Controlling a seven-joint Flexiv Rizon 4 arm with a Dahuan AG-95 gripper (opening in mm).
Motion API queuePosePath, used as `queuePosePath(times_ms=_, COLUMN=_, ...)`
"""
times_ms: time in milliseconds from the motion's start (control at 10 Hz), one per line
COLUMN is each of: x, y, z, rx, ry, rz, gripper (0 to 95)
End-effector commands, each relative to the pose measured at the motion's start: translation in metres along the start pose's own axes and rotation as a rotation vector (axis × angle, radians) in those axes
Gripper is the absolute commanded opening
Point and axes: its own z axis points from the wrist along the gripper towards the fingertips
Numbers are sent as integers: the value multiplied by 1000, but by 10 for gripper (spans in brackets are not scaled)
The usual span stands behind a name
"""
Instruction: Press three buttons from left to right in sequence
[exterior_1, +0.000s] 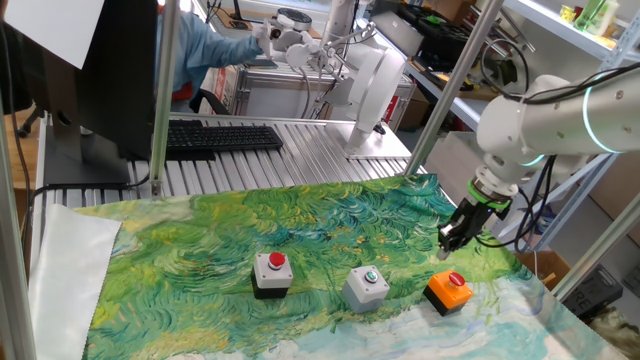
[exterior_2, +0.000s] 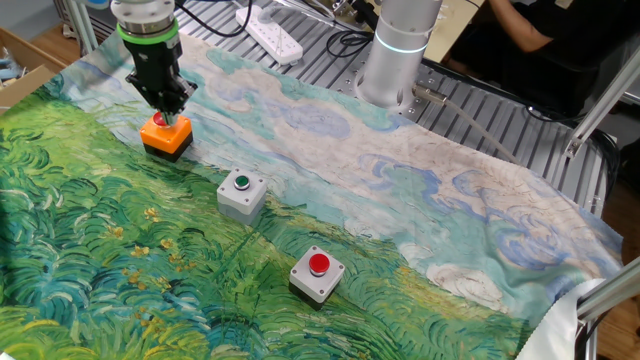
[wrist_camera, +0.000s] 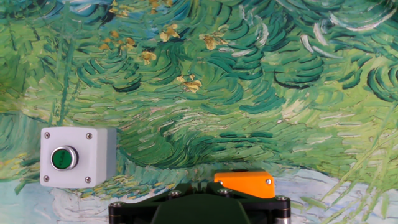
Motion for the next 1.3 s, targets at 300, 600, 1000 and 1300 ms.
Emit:
queuePosePath(times_ms=300, x=2, y=5, z=-1, rx=0, ry=3, rz=1, gripper=0)
queuePosePath(times_ms=600, x=-2, y=38, z=-12, rx=3, ry=4, rz=10, gripper=0)
queuePosePath(times_ms=1000, x=-3, y=105, z=-23, rx=9, ry=4, rz=39, gripper=0)
queuePosePath(times_ms=1300, x=-3, y=127, z=-16, rx=14, ry=2, rz=54, gripper=0)
